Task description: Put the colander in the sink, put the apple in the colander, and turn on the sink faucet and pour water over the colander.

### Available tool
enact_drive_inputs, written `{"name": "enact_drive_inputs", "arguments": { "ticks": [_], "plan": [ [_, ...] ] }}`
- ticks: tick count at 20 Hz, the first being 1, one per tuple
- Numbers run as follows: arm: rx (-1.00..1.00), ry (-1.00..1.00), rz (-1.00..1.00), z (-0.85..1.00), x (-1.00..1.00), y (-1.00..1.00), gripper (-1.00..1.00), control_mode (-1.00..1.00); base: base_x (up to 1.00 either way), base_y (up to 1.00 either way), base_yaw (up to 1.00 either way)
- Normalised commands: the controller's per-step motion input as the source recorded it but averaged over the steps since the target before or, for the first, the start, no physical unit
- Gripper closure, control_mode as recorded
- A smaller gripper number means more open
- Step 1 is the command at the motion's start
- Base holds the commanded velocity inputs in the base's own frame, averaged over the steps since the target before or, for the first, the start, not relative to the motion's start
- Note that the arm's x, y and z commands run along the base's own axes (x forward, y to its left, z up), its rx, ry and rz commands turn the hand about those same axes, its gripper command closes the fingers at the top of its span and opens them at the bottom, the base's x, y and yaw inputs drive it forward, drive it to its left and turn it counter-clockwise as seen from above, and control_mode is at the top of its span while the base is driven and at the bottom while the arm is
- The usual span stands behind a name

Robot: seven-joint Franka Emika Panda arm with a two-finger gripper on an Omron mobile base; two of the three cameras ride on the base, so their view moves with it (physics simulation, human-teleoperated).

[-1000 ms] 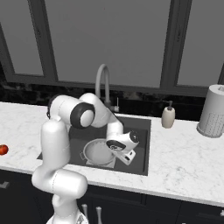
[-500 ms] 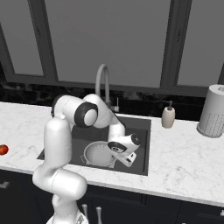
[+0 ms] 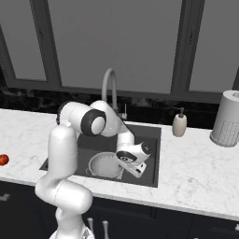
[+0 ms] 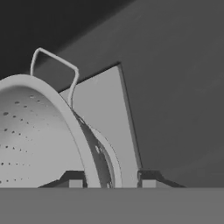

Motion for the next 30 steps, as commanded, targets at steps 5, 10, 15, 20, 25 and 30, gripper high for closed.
{"name": "enact_drive_inputs", "arguments": {
  "ticks": [5,10,15,20,25,30],
  "plan": [
    [0.00,-0.07,0.00,0.12,-0.07,0.09,-1.00,-1.00,0.00,0.00,0.00],
    [0.00,-0.16,0.00,0.50,-0.01,0.02,-1.00,-1.00,0.00,0.00,0.00],
    [0.00,-0.18,0.01,0.80,-0.06,0.00,-1.00,-1.00,0.00,0.00,0.00],
    [-0.05,-0.18,0.06,1.00,-0.02,0.10,-1.00,-1.00,0.00,0.00,0.00],
    [-0.10,-0.14,0.09,1.00,-0.01,0.16,-1.00,-1.00,0.00,0.00,0.00],
    [-0.11,-0.08,0.03,0.96,-0.47,0.02,-1.00,-1.00,0.00,0.00,0.00]
  ]
}}
